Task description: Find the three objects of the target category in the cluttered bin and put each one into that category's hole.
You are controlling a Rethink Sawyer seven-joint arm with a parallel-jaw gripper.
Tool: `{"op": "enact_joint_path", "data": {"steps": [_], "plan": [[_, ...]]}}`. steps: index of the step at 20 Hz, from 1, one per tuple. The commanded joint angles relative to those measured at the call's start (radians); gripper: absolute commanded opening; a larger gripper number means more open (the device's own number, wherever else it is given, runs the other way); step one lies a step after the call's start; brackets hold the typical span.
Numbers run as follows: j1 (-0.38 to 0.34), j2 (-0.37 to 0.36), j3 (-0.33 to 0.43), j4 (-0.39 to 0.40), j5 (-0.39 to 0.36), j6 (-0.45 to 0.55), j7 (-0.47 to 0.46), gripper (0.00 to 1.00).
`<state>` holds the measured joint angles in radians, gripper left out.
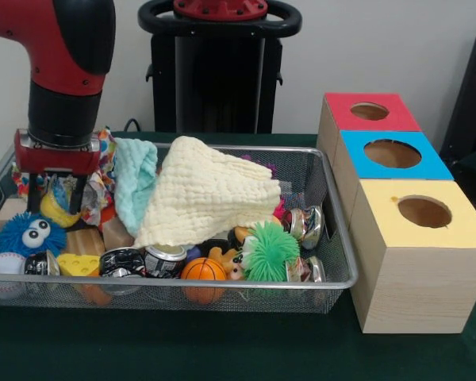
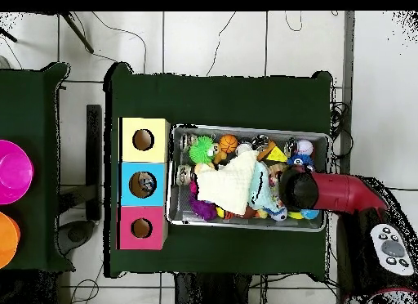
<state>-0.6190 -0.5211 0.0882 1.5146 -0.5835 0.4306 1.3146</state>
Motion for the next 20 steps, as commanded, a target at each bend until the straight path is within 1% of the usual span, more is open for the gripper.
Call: {"op": "enact_joint_path", "data": {"steps": [1, 2, 5, 8, 10, 13, 17, 20], "plan": [[-0.022, 0.036, 0.103, 0.197, 0.034, 0.040, 0.043, 1.00], [-0.021, 0.038, 0.103, 0.201, 0.041, 0.037, 0.054, 1.00], [0.016, 0.024, 0.063, 0.214, 0.049, 0.053, 0.100, 1.00], [0.028, 0.015, 0.044, 0.226, 0.071, 0.080, 0.118, 1.00], [0.030, 0.020, 0.040, 0.228, 0.078, 0.079, 0.122, 1.00], [0.030, 0.028, 0.034, 0.218, 0.077, 0.079, 0.107, 1.00], [0.027, 0.013, 0.031, 0.228, 0.082, 0.096, 0.090, 1.00], [0.030, 0.013, 0.024, 0.213, 0.075, 0.128, 0.065, 1.00]]}}
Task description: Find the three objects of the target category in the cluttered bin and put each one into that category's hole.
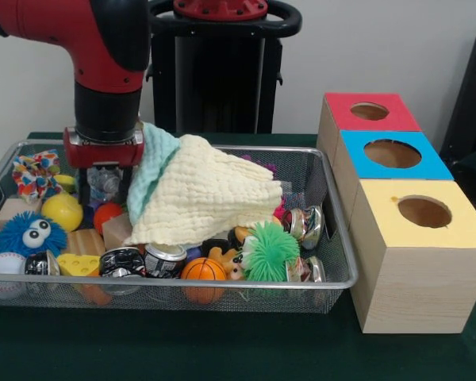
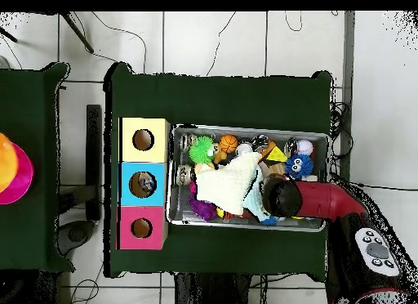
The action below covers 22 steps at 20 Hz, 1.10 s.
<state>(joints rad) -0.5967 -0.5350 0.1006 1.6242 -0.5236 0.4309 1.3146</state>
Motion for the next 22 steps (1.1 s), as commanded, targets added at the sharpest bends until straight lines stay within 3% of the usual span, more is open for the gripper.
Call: {"op": "enact_joint_path", "data": {"steps": [1, 9, 16, 22], "plan": [[0.004, 0.027, 0.012, 0.100, 0.012, 0.140, 0.050, 1.00], [-0.006, 0.025, 0.017, 0.064, -0.004, 0.180, -0.003, 1.00], [0.030, -0.009, -0.022, 0.045, -0.022, 0.314, -0.043, 1.00], [0.039, -0.026, -0.035, 0.031, -0.046, 0.362, -0.065, 1.00]]}}
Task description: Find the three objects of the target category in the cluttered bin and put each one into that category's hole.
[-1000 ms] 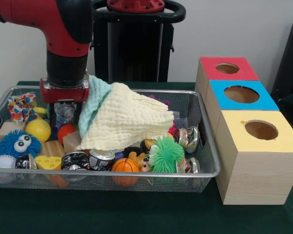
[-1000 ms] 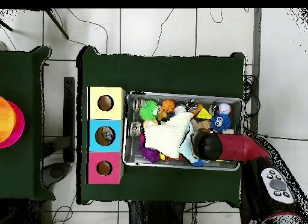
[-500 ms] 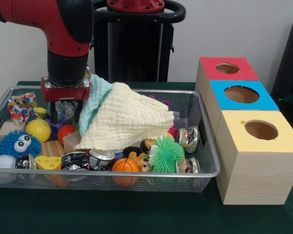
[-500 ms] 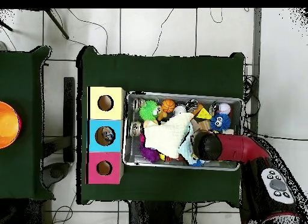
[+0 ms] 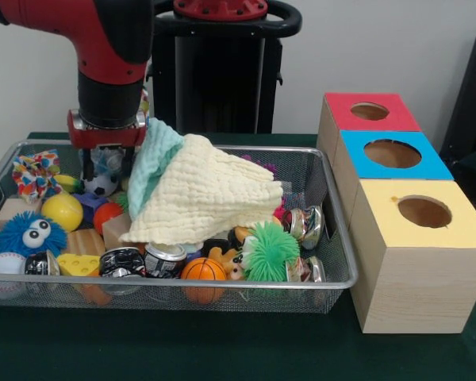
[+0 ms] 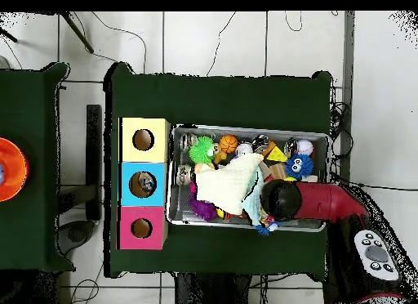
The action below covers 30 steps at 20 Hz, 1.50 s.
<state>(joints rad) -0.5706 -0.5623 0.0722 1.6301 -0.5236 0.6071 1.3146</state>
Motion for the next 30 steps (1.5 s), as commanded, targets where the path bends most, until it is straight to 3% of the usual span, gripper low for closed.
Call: {"op": "enact_joint_path", "data": {"steps": [1, 5, 8, 15, 22, 28, 30], "plan": [[0.010, 0.000, -0.005, 0.026, -0.048, 0.187, -0.067, 1.00], [0.006, 0.017, 0.003, 0.001, -0.067, 0.157, -0.059, 1.00], [-0.002, 0.045, 0.017, -0.008, -0.077, 0.066, -0.027, 1.00], [-0.011, 0.036, 0.034, -0.021, -0.097, -0.003, -0.018, 1.00], [-0.009, -0.028, 0.088, -0.023, -0.044, 0.031, -0.045, 1.00], [-0.021, -0.033, 0.137, -0.030, -0.040, -0.084, -0.016, 1.00], [-0.031, -0.061, 0.160, -0.017, -0.024, -0.072, -0.038, 1.00]]}}
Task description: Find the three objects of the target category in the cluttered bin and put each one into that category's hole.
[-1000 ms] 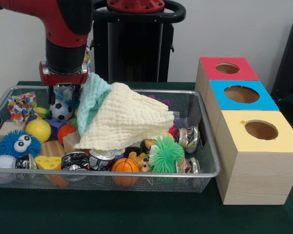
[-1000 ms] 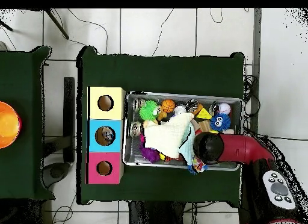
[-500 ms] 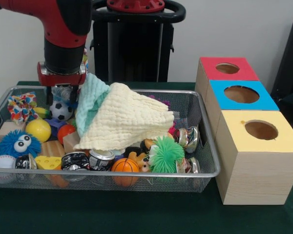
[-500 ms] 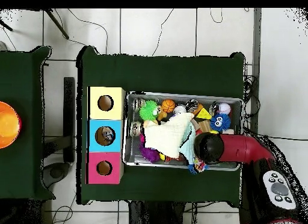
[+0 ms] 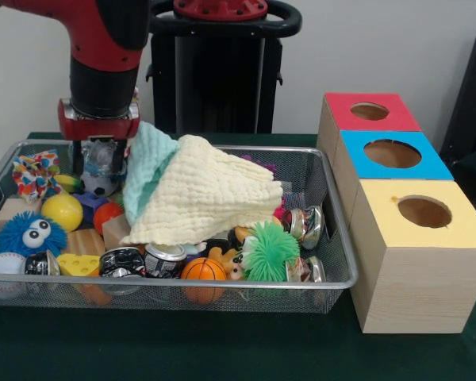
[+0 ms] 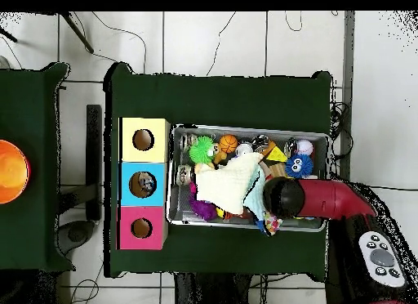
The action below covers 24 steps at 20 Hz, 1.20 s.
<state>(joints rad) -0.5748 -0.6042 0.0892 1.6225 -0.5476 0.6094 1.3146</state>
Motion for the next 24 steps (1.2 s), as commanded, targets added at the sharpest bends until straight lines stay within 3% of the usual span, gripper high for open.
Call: {"op": "enact_joint_path", "data": {"steps": [1, 4, 11, 15, 17, 20, 24], "plan": [[-0.037, -0.041, 0.165, 0.002, 0.015, -0.064, -0.055, 1.00], [-0.060, -0.105, 0.218, 0.030, 0.055, -0.030, -0.087, 1.00], [-0.071, -0.135, 0.263, 0.033, 0.090, 0.041, -0.086, 1.00], [-0.087, -0.082, 0.266, -0.004, 0.026, -0.030, -0.095, 1.00], [-0.073, -0.060, 0.233, -0.032, -0.024, -0.033, -0.094, 1.00], [-0.035, 0.002, 0.166, -0.079, -0.109, -0.113, -0.029, 1.00], [-0.013, 0.067, 0.139, -0.136, -0.160, -0.171, 0.022, 1.00]]}}
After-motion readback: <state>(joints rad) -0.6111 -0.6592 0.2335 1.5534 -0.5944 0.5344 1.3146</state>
